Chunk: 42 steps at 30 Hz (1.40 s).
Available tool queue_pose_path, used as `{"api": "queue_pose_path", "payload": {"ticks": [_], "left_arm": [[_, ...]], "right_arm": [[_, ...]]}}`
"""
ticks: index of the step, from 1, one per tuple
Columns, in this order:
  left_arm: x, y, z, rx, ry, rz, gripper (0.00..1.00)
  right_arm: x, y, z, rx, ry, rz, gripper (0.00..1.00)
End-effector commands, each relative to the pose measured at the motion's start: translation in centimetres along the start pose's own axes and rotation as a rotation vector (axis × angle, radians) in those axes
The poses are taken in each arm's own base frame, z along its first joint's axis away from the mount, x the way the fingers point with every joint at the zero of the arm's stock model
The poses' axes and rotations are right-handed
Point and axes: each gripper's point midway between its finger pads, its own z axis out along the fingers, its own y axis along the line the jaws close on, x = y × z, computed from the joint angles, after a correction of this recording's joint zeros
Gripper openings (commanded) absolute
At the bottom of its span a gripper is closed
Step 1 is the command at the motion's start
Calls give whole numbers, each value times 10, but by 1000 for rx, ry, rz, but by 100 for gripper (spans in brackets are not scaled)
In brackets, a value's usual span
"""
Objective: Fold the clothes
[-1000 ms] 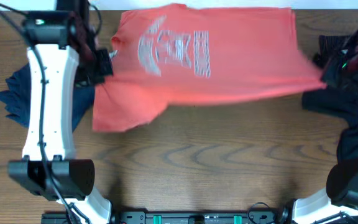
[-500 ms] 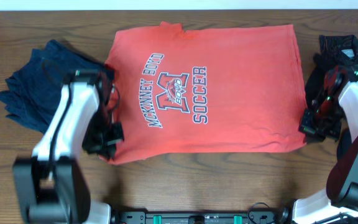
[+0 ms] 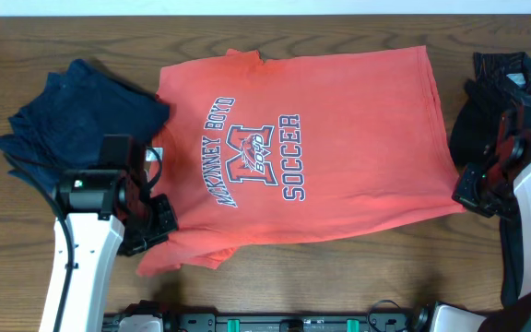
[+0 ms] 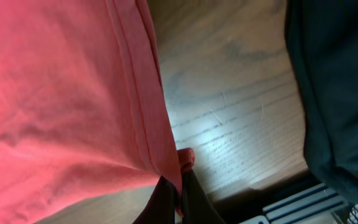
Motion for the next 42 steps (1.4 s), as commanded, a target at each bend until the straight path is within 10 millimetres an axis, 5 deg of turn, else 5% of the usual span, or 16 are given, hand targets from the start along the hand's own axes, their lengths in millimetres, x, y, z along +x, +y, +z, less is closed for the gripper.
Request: {"api": "queue_pose_path", "payload": {"ticks": [1,9,17,26,37,39,42], "left_arm": [[-16,-8,2,32,-50,-13,6],[-99,-31,8,128,-273,-43,6],[-158,-35,42,153,-322,-116,6],[-213,-51,68,199,-428,-101,6],[-252,-66,47,290,-594,-127,6],[-252,-66,49,287,-589,-128,8],[-252,-65,55,281,-577,-129,41]], "right_arm": [[-12,-2,0,11,-48,29,1],[-69,17,6,-54,-232,3,1],[-118,40,29,-127,-329,3,1],[-148,63,66,-206,-349,-10,1],[-179,88,58,-325,-467,-35,3],[-181,89,56,-328,-481,-38,7],[-182,91,56,-331,-486,-41,25]]}}
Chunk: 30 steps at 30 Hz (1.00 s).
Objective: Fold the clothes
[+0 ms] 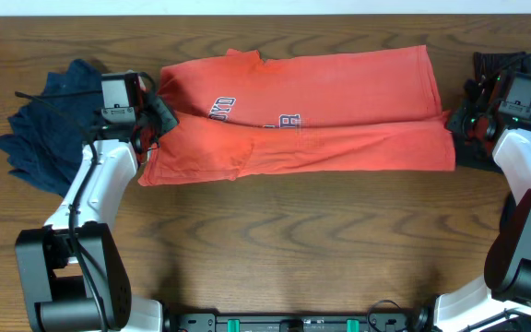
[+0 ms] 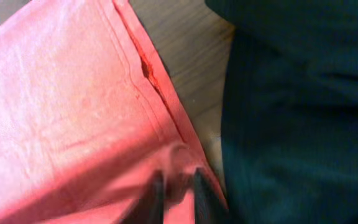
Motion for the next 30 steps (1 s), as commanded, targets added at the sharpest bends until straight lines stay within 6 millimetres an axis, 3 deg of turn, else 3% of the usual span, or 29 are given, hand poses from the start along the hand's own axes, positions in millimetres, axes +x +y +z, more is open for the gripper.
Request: {"api": "queue_pose_path", "payload": {"ticks": [1,3,6,12,16,24,28,29,30], "left_arm": [[4,7,7,-21,18,-13,50],[12,12,7,-40,49,-13,53],[37,27,4,-103,149,-27,54],[89,76,-16,-337,336,-37,54],[95,95,-17,-420,329,-20,59],[99,101,4,-378,248,-18,64],[99,102,11,-358,214,-16,63],[98,101,11,-355,208,-15,59],[98,101,11,-355,208,-16,47]], "right_arm": [[3,1,3,-3,12,-9,39],[11,-1,2,7,44,-27,53],[31,-16,0,82,123,-21,56],[84,-50,-13,257,320,-14,59],[101,-56,-9,265,340,-12,62],[122,-59,6,240,324,2,62],[126,-59,11,226,303,3,49],[126,-59,12,225,301,3,43],[127,-59,12,223,302,3,35]]}}
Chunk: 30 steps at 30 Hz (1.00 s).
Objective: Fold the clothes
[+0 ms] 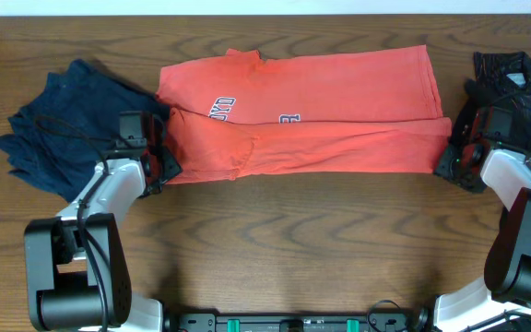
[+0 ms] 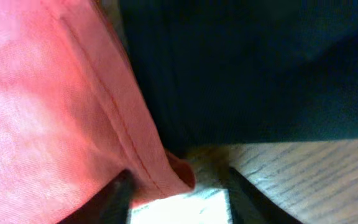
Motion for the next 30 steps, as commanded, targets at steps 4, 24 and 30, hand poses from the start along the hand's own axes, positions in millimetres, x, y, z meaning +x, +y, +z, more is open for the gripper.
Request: {"api": "queue_pose_path", "payload": {"ticks": [4,24,30], "left_arm": [[2,7,5,-25,4,6,14],[120,82,-42,-353,514,-32,6],[110,82,-49,-325,474,-50,6]], "right_arm": [[19,-1,9,2,51,1,9],[105,-84,-29,421,369,223,1],[97,-79,-44,381,326,236,1]]}}
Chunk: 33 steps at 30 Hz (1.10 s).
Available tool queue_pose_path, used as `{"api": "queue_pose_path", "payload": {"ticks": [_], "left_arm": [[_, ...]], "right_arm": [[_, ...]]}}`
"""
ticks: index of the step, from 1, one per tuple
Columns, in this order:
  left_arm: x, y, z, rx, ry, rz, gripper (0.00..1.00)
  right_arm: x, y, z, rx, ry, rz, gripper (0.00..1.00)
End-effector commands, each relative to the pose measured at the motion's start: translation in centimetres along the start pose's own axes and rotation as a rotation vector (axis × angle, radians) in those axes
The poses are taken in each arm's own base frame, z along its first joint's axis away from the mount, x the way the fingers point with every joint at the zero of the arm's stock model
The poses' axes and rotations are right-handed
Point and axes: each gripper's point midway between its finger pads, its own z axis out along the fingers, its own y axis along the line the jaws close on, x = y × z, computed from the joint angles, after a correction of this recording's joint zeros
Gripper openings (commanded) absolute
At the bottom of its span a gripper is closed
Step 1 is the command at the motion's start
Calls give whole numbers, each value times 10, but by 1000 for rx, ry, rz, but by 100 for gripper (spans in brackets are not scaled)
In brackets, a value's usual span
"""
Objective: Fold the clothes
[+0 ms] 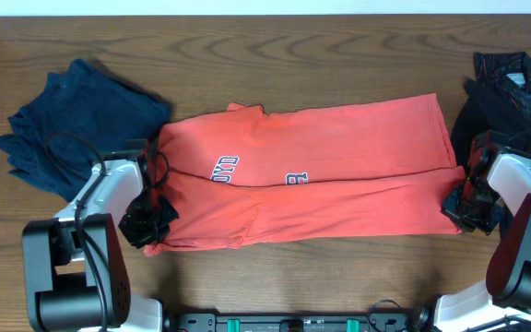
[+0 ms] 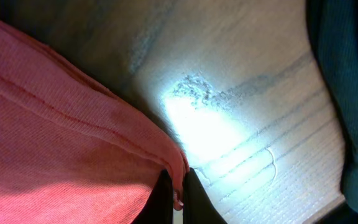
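Observation:
A red T-shirt (image 1: 312,175), folded lengthwise into a long band, lies across the middle of the table with bits of its print showing. My right gripper (image 1: 459,205) is shut on the shirt's near right corner; in the wrist view its gripper (image 2: 174,190) pinches the red hem (image 2: 166,149) just above the wood. My left gripper (image 1: 148,226) sits at the shirt's near left corner, the cloth bunched under it; its jaws are hidden from above.
A dark blue garment (image 1: 72,124) lies crumpled at the far left. A dark heap of clothes (image 1: 510,92) sits at the far right, close behind my right arm. Bare wooden table (image 1: 293,277) runs along the front.
Both grippers have come toward the front edge, and the folded shirt has shifted with them, away from the back. The right gripper, open beside the hem before, is now shut on it.
The shirt lay flat and open, my grippers holding its near corners. Then the near half lay folded over the far half, grippers at the back. Then the grippers stood at the band's near corners, the right one open. Now the band sits nearer the front.

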Motion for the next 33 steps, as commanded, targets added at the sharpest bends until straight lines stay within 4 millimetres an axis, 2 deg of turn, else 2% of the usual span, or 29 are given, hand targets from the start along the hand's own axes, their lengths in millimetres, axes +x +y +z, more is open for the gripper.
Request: {"api": "queue_pose_path", "payload": {"ticks": [1,3,4,6,7,10,13,15,17,22,27,30,33], "left_arm": [[-9,3,-11,22,-59,-4,7],[-17,-2,-27,53,-110,23,27],[-22,-4,-36,71,-141,32,36],[-32,-10,-58,115,-215,49,50],[-39,-14,-71,145,-263,61,57],[-57,-26,-106,237,-402,73,72],[-71,-61,-137,418,-522,172,73],[-78,-92,-157,525,-608,284,72],[-86,-108,-165,543,-667,341,72],[-104,-155,-170,520,-693,499,73],[-140,-194,-169,496,-650,530,74],[-161,-212,-161,487,-636,539,74],[-171,-224,-143,465,-605,557,74]], "right_arm": [[-2,-6,-12,-15,-47,45,1],[-7,-3,-27,-66,-99,44,7],[-10,-3,-35,-84,-122,48,15],[-17,1,-55,-149,-189,62,58],[-22,6,-66,-197,-226,50,67],[-33,31,-106,-393,-351,-75,67],[-35,51,-138,-553,-440,-160,64],[-33,57,-149,-610,-458,-178,64],[-31,59,-149,-624,-449,-184,64],[-27,61,-148,-624,-441,-228,64],[-24,60,-145,-619,-427,-232,64],[-22,59,-144,-617,-418,-232,64],[-22,59,-144,-616,-417,-232,64]]}}
